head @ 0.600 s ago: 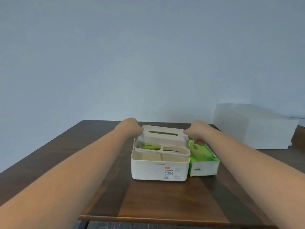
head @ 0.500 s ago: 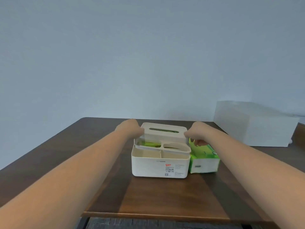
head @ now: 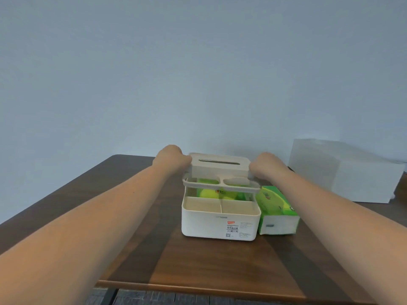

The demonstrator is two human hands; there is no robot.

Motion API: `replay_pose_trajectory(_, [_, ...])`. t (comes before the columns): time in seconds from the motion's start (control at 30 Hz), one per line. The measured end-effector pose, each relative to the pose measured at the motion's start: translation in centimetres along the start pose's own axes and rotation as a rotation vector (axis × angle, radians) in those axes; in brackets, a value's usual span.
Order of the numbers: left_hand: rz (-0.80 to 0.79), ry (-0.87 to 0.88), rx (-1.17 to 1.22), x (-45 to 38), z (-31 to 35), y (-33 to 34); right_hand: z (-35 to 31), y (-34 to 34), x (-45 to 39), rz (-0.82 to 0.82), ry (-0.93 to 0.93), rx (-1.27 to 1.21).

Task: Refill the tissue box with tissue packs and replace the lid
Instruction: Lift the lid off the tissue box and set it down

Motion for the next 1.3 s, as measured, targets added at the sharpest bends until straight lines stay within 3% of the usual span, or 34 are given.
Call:
replay_pose_trajectory(0.27, [0.139,-0.078,0.02,0.0,-5.9,-6.5,-8.3,0.8,2.0,-0.041,-0.118,-0.084])
replay_pose_trajectory(0.57, [0.091,-0.248,-0.184,1.8,-16.0,-8.6,-17.6,8.0,3.8,-0.144,-0.203,0.079])
replay_pose_trajectory(0.8, [0.042,-0.324,-0.247,2.3,-20.5,-6.4,-20.2,12.8,4.2,-0.143,-0.239,0.308])
replay_pose_trajectory(1.17, [0.026,-0.353,-0.214,1.9,-23.6,-3.9,-20.2,17.9,3.6,-0.292,-0.221,0.545])
replay_pose_trajectory(1.3, [0.036,-0.355,-0.201,1.8,-23.6,-3.9,-20.3,18.4,3.7,-0.304,-0.238,0.529])
Point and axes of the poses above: each hand's wrist, its own x-axis away from the middle knuckle, its own y-axis out of the palm, z = x × y, the point moved 7 cm from there along -x, towards the middle knuckle, and after that the axes turned 11 degrees about y, right-handed, at the moved point
